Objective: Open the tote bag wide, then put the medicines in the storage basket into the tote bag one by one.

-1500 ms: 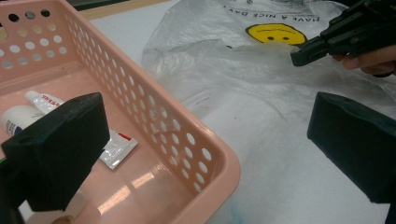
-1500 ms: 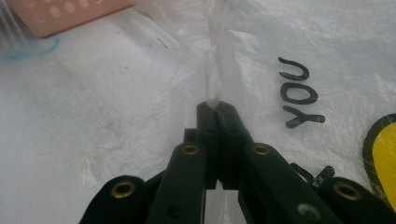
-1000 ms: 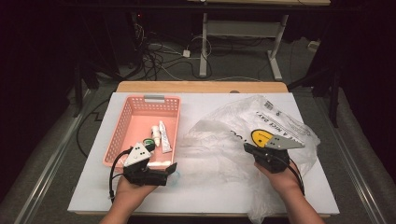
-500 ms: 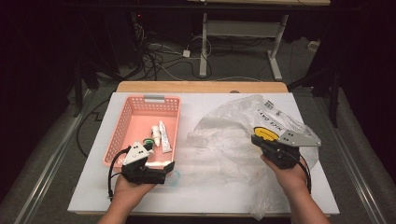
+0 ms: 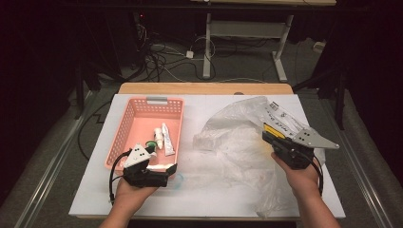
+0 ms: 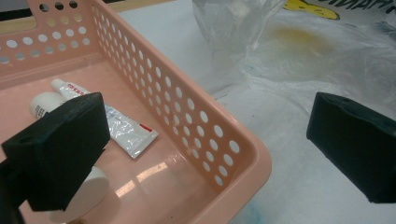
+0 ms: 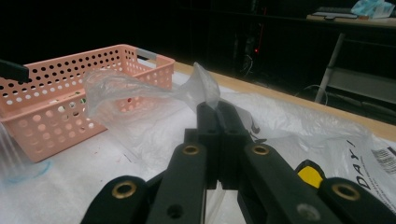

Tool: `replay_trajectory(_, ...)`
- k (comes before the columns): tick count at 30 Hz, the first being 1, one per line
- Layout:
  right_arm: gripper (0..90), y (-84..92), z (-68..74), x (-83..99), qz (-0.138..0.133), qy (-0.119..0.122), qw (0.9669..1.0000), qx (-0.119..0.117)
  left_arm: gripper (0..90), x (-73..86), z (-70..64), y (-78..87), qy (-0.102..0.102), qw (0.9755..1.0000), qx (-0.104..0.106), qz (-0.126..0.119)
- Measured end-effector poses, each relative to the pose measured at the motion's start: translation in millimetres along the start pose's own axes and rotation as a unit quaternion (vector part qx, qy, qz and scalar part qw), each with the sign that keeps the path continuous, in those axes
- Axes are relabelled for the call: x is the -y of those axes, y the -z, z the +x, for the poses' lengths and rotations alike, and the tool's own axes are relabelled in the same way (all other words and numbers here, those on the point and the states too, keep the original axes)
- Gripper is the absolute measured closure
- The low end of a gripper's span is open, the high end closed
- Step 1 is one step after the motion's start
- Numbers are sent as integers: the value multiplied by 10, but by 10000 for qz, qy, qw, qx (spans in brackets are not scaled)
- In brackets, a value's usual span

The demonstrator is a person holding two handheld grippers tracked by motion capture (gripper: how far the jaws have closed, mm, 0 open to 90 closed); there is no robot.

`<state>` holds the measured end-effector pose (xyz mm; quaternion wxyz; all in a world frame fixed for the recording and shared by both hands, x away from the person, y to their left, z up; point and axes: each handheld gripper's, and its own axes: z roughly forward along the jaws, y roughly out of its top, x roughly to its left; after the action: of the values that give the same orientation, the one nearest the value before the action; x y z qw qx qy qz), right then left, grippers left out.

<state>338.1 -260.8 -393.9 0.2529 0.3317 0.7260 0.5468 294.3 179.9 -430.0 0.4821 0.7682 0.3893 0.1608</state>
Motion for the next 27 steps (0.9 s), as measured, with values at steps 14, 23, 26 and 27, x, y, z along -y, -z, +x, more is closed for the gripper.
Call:
replay_trajectory(14, 900, -43, 8, 2, 75, 90, 9999, -63, 0, -118, 22, 50, 61, 9998, -126, -123)
replay_trajectory(23, 900, -49, -7, 5, 34, 34, 9999, -105, 0, -277, 56, -2, 126, 9996, -229, -78)
replay_trajectory(26, 900, -54, 4, 24, 64, 66, 9999, -120, 0, -371, 80, -38, 159, 9997, -159, -69)
replay_trajectory(27, 900, -58, 2, 27, 70, 80, 9999, -113, 0, -407, 86, -51, 142, 9998, -165, -51)
